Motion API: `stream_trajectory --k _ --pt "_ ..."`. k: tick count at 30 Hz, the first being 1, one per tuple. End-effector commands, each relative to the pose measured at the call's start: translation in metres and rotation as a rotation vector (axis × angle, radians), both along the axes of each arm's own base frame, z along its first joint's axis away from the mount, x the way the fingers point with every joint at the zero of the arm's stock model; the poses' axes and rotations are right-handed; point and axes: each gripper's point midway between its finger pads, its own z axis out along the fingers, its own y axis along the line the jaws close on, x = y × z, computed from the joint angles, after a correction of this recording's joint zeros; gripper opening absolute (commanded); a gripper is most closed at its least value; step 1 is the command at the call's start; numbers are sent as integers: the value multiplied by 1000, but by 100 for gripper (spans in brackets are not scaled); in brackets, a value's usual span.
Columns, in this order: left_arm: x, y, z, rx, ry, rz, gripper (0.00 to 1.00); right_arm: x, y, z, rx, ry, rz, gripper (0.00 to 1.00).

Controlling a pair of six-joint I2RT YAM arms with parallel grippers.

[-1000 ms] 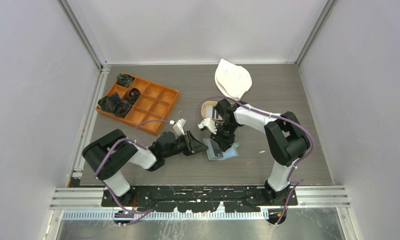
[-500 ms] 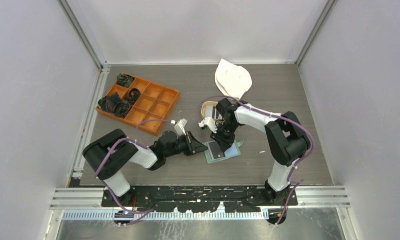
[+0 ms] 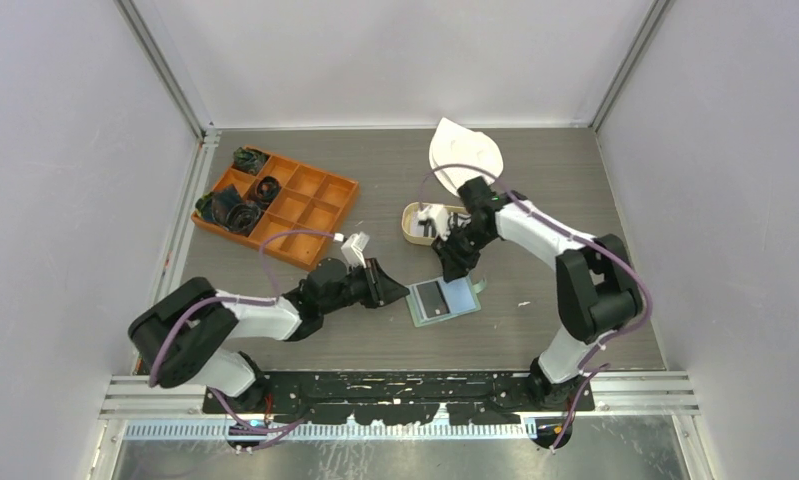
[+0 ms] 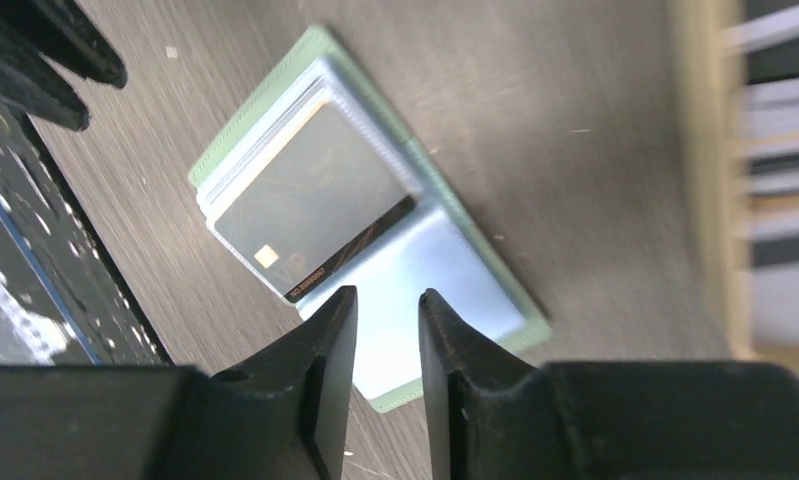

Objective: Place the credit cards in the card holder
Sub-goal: Adjust the credit card in the storage box.

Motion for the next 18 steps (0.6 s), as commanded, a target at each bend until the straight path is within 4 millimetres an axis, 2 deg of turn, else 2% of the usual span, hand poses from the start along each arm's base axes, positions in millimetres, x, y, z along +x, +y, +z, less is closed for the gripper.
stream_trajectory --k 1,5,8,11,13,18 --pt "9 11 17 90 -152 11 21 39 7 62 252 -121 -179 38" --pt "15 17 32 141 -252 -2 32 77 -4 81 273 -195 -391 54" --pt "20 24 41 162 -310 12 41 113 -9 89 240 -201 -589 57" --pt "23 33 50 162 -340 45 46 143 -16 80 171 -174 -742 57" --pt "22 37 53 159 -352 54 46 159 -23 64 102 -149 -841 57" --pt "17 47 55 155 -362 74 46 176 -35 40 3 -129 -941 59"
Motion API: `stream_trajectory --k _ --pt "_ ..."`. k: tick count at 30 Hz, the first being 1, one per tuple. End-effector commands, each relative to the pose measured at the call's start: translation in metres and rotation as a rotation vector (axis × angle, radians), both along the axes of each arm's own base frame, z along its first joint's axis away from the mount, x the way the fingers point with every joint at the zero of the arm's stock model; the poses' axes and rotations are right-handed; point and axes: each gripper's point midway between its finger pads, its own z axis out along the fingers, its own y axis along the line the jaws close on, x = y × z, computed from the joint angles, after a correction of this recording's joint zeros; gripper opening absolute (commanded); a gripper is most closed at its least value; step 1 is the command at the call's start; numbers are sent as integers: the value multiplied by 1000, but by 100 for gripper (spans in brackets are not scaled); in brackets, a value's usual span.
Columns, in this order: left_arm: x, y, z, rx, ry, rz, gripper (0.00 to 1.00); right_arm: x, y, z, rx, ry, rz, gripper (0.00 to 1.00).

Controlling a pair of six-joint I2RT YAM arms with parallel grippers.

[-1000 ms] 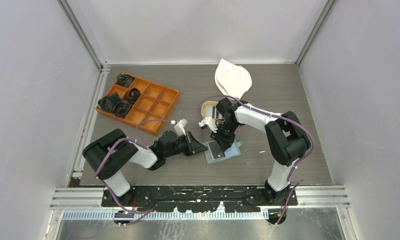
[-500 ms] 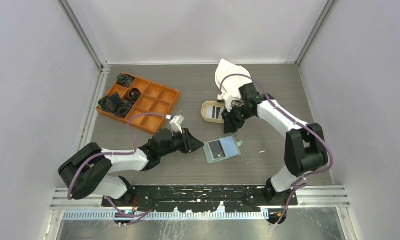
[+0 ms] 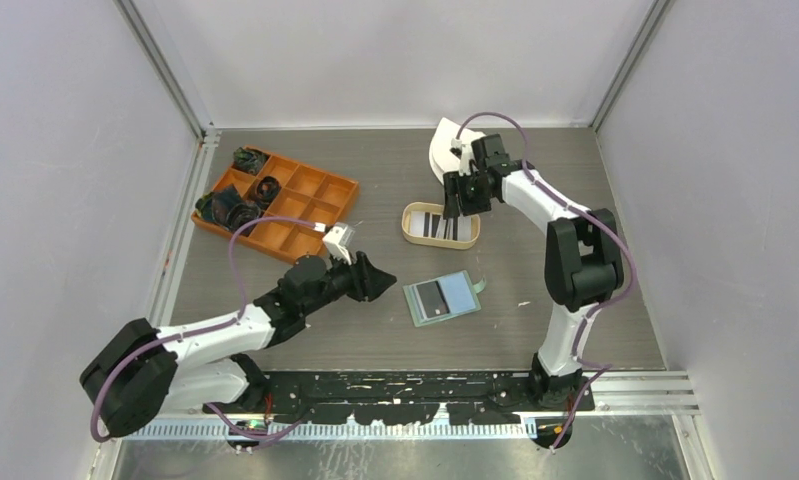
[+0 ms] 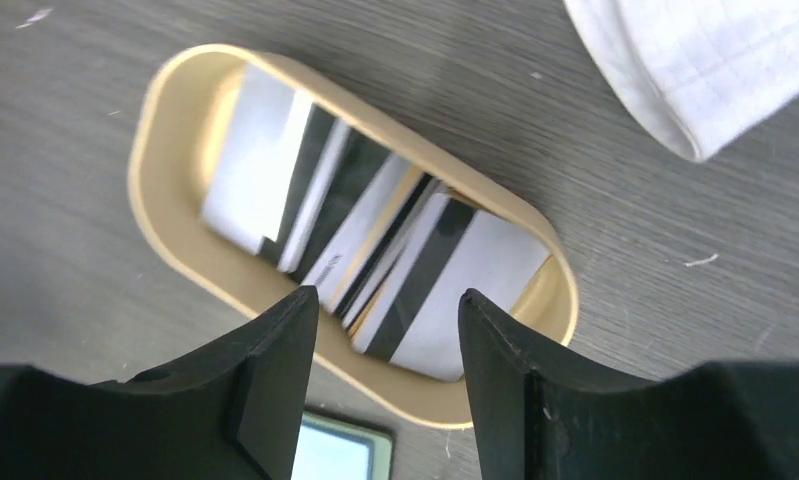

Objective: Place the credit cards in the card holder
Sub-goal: Adjust the credit card in the storage box.

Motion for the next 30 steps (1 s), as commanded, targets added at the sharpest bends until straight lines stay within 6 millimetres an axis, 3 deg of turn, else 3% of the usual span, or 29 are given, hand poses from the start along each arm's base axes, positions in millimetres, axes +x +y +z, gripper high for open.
stream_trajectory --k 1,6,20,30 --pt "2 12 6 8 -56 33 46 19 -14 -6 -63 19 -174 60" --pt "-1 14 8 -8 -58 34 46 23 -17 -24 -117 46 -191 60" --pt "-6 11 11 -40 -40 14 46 16 -11 -42 -185 89 -173 64" --pt "-8 10 10 -55 -29 10 46 13 -21 -21 -153 60 -190 52"
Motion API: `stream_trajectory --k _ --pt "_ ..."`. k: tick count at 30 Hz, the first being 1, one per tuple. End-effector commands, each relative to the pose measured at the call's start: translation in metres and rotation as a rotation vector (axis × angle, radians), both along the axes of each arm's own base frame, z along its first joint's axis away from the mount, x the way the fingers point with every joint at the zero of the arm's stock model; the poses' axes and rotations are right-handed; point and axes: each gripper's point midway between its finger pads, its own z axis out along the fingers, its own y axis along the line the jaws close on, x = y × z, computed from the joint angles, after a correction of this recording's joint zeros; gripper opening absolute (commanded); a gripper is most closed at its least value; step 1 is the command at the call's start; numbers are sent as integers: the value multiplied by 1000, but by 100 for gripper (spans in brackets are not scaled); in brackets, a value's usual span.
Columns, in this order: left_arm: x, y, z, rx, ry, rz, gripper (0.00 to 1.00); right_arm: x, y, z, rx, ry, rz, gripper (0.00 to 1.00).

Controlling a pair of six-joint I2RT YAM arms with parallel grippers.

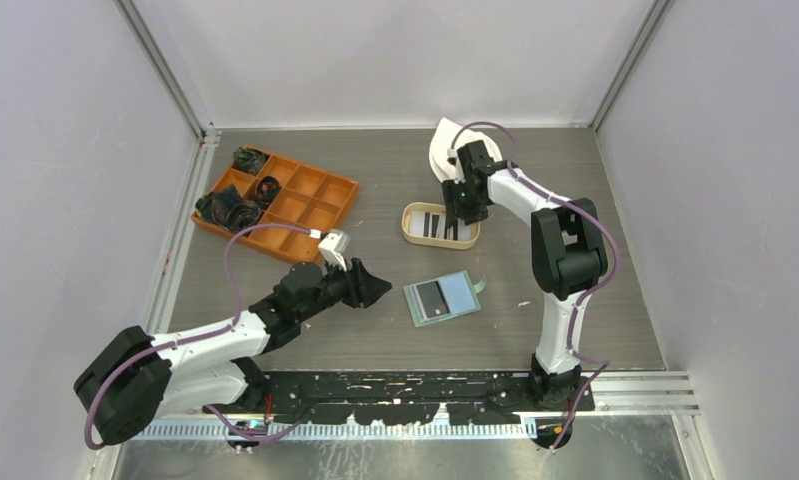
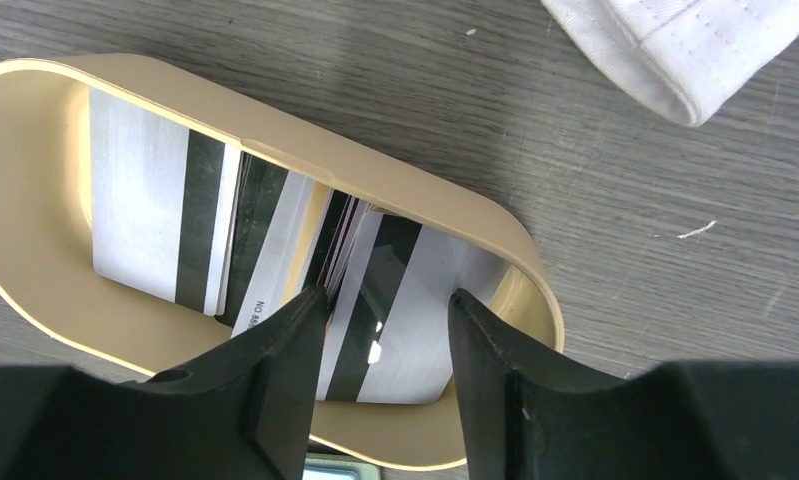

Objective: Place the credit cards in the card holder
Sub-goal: Adjust the credit card in the storage box.

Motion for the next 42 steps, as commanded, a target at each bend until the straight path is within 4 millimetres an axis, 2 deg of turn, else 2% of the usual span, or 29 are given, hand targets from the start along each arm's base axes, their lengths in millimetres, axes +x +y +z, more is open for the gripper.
stream_trajectory --k 1,8,11,16,23,29,33,42 --pt "2 -4 18 -57 -40 -7 46 7 -5 35 30 -73 -17 51" --pt "2 -6 19 -63 -32 -16 46 6 -14 43 54 -82 -33 45" --pt "2 -7 19 -64 -30 -20 46 6 -19 43 56 -80 -42 40" --pt "3 -11 22 -72 -31 -27 47 3 -24 45 74 -72 -51 38" --pt "15 -37 31 -67 -39 -89 50 0 -26 45 129 -47 -64 34" --pt "41 -73 36 -41 -37 -147 57 -2 -26 42 169 -22 -73 31" --pt "65 -106 41 -40 -14 -189 59 -2 -24 41 189 -10 -77 31" --pt "120 -149 -8 16 148 -167 60 0 -20 41 224 0 -78 31"
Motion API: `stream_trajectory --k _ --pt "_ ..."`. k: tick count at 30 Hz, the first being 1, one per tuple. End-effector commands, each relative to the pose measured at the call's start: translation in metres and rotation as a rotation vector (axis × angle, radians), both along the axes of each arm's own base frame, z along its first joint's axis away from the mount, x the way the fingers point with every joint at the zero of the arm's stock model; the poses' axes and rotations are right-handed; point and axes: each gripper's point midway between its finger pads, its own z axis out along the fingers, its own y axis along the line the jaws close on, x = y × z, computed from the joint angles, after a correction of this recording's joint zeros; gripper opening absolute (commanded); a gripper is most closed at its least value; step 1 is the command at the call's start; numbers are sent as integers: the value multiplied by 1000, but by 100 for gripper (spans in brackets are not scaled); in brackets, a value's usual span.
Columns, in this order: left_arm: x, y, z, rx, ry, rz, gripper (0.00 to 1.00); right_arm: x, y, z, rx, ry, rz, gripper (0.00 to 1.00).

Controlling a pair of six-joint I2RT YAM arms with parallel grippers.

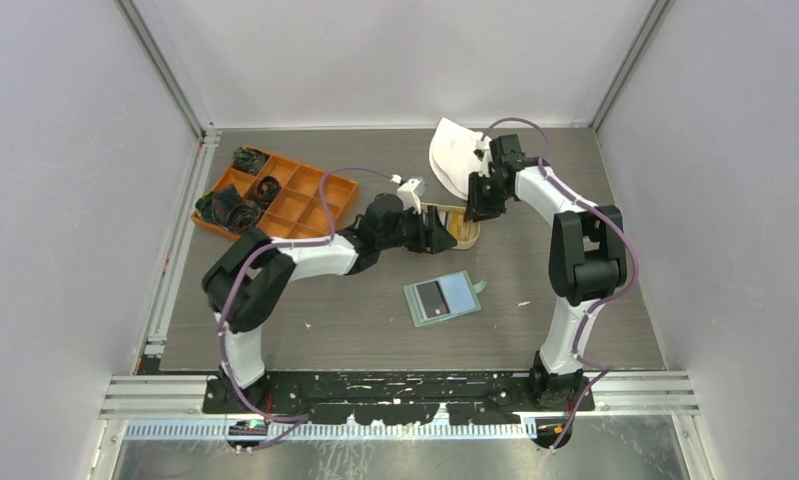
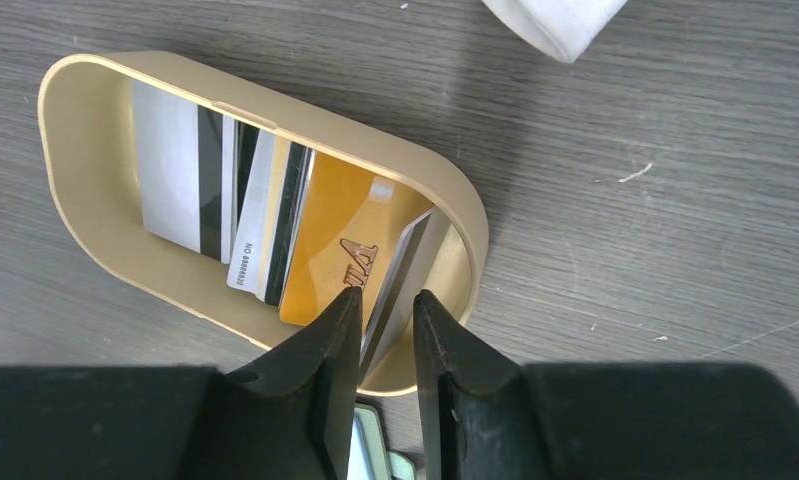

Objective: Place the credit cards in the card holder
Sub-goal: Adjust the credit card in the storage box.

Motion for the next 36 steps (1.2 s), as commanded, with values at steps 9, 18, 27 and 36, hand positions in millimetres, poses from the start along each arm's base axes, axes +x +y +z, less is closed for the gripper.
stream_trajectory --k 9,18,27,36 --pt "40 -39 -24 -26 117 -36 60 5 10 15 79 -14 -2 32" --pt "50 -48 -24 -42 128 -23 60 5 7 14 66 -10 -13 32" --pt "50 -41 15 -106 27 -8 54 8 2 16 55 -23 -26 31" --pt "73 -32 -1 -10 16 26 52 7 2 11 58 -9 -26 31"
